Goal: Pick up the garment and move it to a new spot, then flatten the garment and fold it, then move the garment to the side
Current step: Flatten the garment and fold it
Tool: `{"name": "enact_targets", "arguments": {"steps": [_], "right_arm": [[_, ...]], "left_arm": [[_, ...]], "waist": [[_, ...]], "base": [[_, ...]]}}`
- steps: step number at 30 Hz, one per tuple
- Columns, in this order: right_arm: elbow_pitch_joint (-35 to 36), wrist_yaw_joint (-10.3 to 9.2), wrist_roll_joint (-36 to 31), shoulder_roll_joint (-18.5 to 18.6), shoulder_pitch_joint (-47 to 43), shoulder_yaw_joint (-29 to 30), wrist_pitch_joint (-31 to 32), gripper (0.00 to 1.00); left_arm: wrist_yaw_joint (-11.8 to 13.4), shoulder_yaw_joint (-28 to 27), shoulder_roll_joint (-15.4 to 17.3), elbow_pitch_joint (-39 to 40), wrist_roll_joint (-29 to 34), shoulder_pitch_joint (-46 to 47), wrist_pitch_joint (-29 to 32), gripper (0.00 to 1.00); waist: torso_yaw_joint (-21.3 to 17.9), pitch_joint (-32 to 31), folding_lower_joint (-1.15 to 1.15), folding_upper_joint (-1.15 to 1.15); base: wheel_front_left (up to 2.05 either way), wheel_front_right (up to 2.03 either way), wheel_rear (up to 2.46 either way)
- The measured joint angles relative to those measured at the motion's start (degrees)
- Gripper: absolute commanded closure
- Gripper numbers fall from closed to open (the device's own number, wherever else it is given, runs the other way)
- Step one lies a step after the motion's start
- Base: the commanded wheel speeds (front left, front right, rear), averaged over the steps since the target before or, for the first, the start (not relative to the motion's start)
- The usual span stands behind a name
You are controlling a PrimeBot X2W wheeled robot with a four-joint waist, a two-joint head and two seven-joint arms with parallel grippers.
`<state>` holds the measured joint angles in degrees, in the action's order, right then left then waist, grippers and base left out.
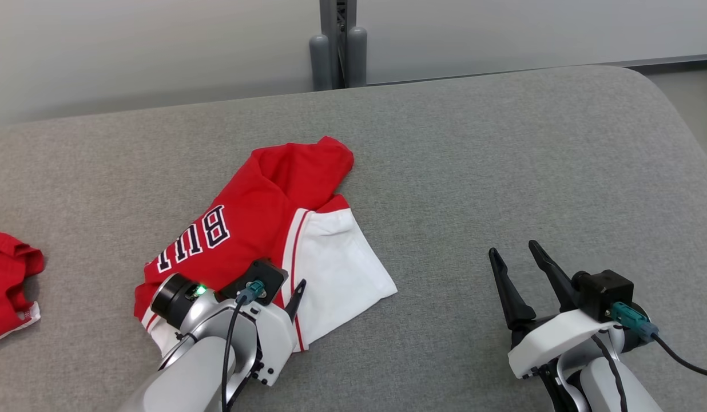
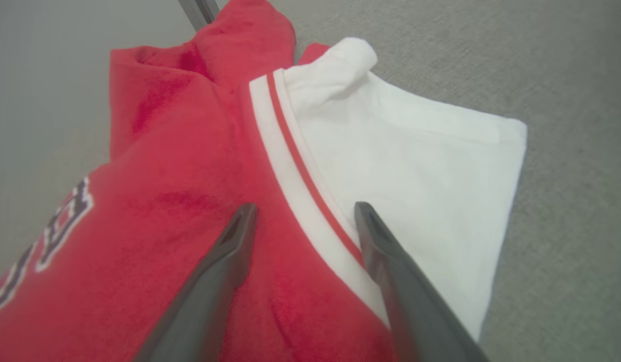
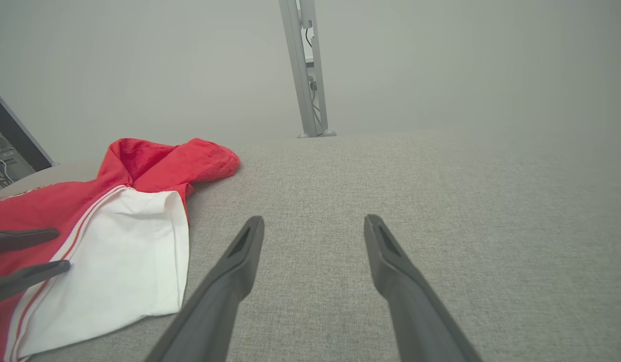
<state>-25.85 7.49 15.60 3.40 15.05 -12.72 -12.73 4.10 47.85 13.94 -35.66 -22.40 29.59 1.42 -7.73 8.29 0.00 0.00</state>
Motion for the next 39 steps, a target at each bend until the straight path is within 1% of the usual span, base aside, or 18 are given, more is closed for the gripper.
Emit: {"name": "enact_targets", "arguments": {"steps": [2, 4, 6, 7, 8, 9, 11, 14, 18, 21, 25, 28, 33, 36, 39], "right_arm": [[-0.3, 0.00, 0.0, -0.1, 0.0, -0.1, -0.2, 0.00], [-0.6, 0.00, 0.0, -0.1, 0.1, -0.1, -0.3, 0.00], [-0.8, 0.00, 0.1, -0.1, 0.3, 0.0, -0.4, 0.00], [-0.8, 0.00, 0.1, -0.1, 0.3, 0.0, -0.4, 0.00], [-1.0, 0.00, 0.1, -0.2, 0.3, 0.0, -0.4, 0.00], [-1.0, 0.00, 0.1, -0.2, 0.3, 0.0, -0.4, 0.00], [-1.1, 0.00, 0.1, -0.2, 0.3, 0.2, -0.5, 0.00], [-1.1, 0.00, 0.0, -0.2, 0.3, 0.7, -0.8, 0.00], [-1.3, 0.00, -0.1, -0.2, -0.1, 0.8, -0.9, 0.00], [-1.5, 0.00, -0.1, -0.3, -0.6, 0.8, -0.9, 0.00], [-1.5, 0.00, -0.1, -0.2, -1.4, 0.9, -0.9, 0.00], [-1.4, 0.00, -0.1, -0.2, -1.6, 0.9, -0.9, 0.00], [-1.4, 0.00, -0.1, -0.2, -2.4, 0.9, -0.8, 0.00], [-1.2, 0.00, -0.1, -0.3, -2.6, 0.8, -0.8, 0.00], [-1.1, 0.00, -0.2, -0.3, -2.6, 0.6, -0.6, 0.00]], "left_arm": [[0.0, 0.8, -0.3, -1.7, 0.6, 0.8, 1.5, 0.00], [0.7, 1.5, -0.8, -3.1, 1.5, 1.5, 1.9, 0.00], [0.9, 2.5, -1.2, -5.1, 2.2, 2.0, 3.2, 0.00], [0.9, 2.5, -1.2, -5.1, 2.2, 2.0, 3.2, 0.22], [0.9, 2.9, -1.5, -6.3, 2.6, 2.2, 3.2, 0.95], [0.9, 2.9, -1.5, -6.3, 2.6, 2.2, 3.2, 1.00], [0.8, 2.9, -1.8, -7.2, 2.5, 2.5, 3.0, 1.00], [0.8, 2.5, -1.7, -7.3, 1.9, 2.6, 1.2, 1.00], [0.8, 1.1, -1.9, -4.4, 0.7, 2.9, -1.8, 1.00], [1.2, 0.0, -0.8, -0.5, 0.0, 2.9, -3.3, 1.00], [2.1, -1.5, 3.4, 5.9, -0.9, 2.3, -2.7, 1.00], [3.0, -2.5, 6.7, 12.3, -1.6, 0.5, -1.5, 1.00], [5.9, -4.1, 12.1, 22.1, -1.9, -3.7, 1.1, 1.00], [7.7, -4.8, 14.9, 25.9, -2.4, -6.6, 2.4, 1.00], [8.6, -5.1, 16.7, 28.4, -3.3, -9.6, 3.7, 1.00]], "waist": [[-0.6, 0.0, 0.00, 0.00], [-1.0, 0.0, 0.00, 0.00], [-1.4, -0.1, 0.00, 0.00], [-1.4, -0.1, 0.00, 0.00], [-1.6, -0.2, 0.00, 0.00], [-1.6, -0.2, 0.00, 0.00], [-1.6, -0.4, 0.00, 0.00], [-1.1, -0.7, 0.00, 0.00], [0.3, -1.5, 0.00, 0.00], [1.8, -2.2, 0.00, 0.00], [4.6, -3.3, 0.00, 0.00], [6.9, -4.0, 0.00, 0.00], [10.5, -5.1, 0.00, 0.00], [12.4, -5.5, 0.00, 0.00], [13.7, -5.4, 0.00, 0.00]], "base": [[0.00, 0.00, 0.00], [0.00, 0.00, 0.00], [0.00, 0.00, 0.00], [0.00, 0.00, 0.00], [0.00, 0.00, 0.00], [0.00, 0.00, 0.00], [0.00, 0.00, 0.00], [0.00, 0.00, 0.00], [0.00, 0.00, 0.00], [0.00, 0.00, 0.00], [0.00, 0.00, 0.00], [0.00, 0.00, 0.00], [0.00, 0.00, 0.00], [0.00, 0.00, 0.00], [0.00, 0.00, 0.00]]}}
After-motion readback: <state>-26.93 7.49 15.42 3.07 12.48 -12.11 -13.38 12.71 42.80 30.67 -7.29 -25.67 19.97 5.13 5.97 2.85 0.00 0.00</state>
